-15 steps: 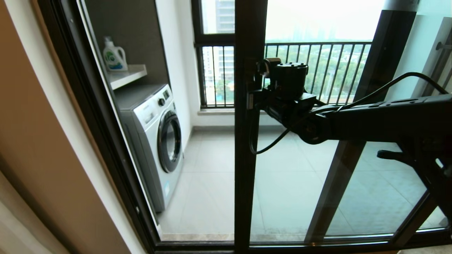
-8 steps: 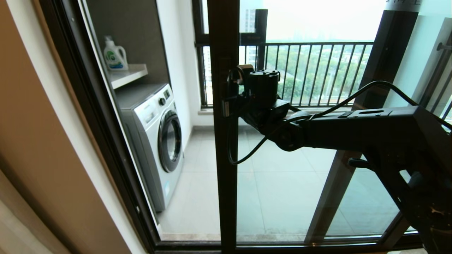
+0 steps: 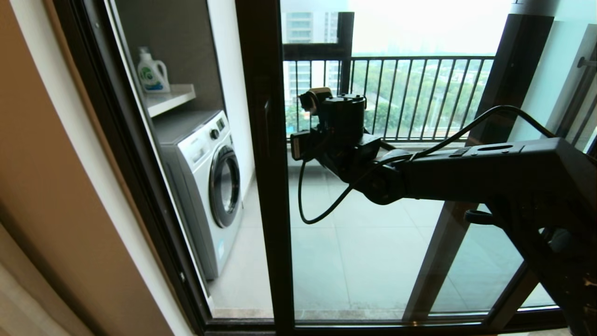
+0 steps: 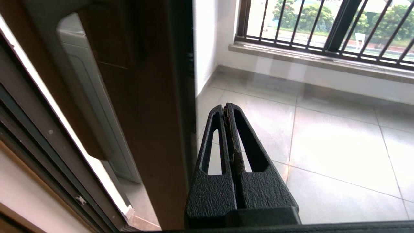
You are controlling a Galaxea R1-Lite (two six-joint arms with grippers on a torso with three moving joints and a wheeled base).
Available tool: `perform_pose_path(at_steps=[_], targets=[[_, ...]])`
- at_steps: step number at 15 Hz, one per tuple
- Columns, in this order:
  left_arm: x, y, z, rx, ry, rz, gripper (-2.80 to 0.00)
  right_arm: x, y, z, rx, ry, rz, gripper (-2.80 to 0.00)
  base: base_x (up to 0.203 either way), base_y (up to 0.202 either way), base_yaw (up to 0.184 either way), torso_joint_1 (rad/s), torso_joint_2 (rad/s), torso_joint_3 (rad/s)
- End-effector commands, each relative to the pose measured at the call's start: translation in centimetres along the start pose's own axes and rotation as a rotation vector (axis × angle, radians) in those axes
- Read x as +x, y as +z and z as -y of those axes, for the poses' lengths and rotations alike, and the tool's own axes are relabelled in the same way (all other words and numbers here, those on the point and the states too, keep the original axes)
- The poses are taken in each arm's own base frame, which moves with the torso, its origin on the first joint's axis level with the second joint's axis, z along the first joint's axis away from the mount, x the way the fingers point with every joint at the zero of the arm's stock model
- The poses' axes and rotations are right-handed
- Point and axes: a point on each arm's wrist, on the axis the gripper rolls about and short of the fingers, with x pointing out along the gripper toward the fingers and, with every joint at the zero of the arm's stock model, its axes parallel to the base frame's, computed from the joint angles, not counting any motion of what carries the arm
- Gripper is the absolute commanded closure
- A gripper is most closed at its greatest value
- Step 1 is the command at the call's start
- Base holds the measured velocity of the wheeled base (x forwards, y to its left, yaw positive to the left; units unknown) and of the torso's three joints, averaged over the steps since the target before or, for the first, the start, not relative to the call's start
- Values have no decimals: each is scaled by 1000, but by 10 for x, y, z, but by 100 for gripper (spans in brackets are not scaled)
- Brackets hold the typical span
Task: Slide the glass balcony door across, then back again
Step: Close the slid door
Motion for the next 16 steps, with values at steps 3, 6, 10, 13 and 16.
perform_pose_path(at_steps=[3, 6, 10, 13, 16], targets=[[0, 0, 0, 0, 1, -1, 0, -61, 34, 26, 19, -24, 11, 0, 0, 0, 0, 0, 0, 0], [0, 0, 0, 0, 1, -1, 0, -132, 21, 44, 7, -27, -39, 0, 0, 0, 0, 0, 0, 0], [0, 0, 0, 0, 1, -1, 0, -257, 31, 81, 41, -83, 75, 0, 0, 0, 0, 0, 0, 0], [0, 0, 0, 0, 1, -1, 0, -350, 41, 114, 71, -179, 205, 0, 0, 0, 0, 0, 0, 0], [0, 0, 0, 0, 1, -1, 0, -437, 26, 132, 71, -292, 268, 0, 0, 0, 0, 0, 0, 0]])
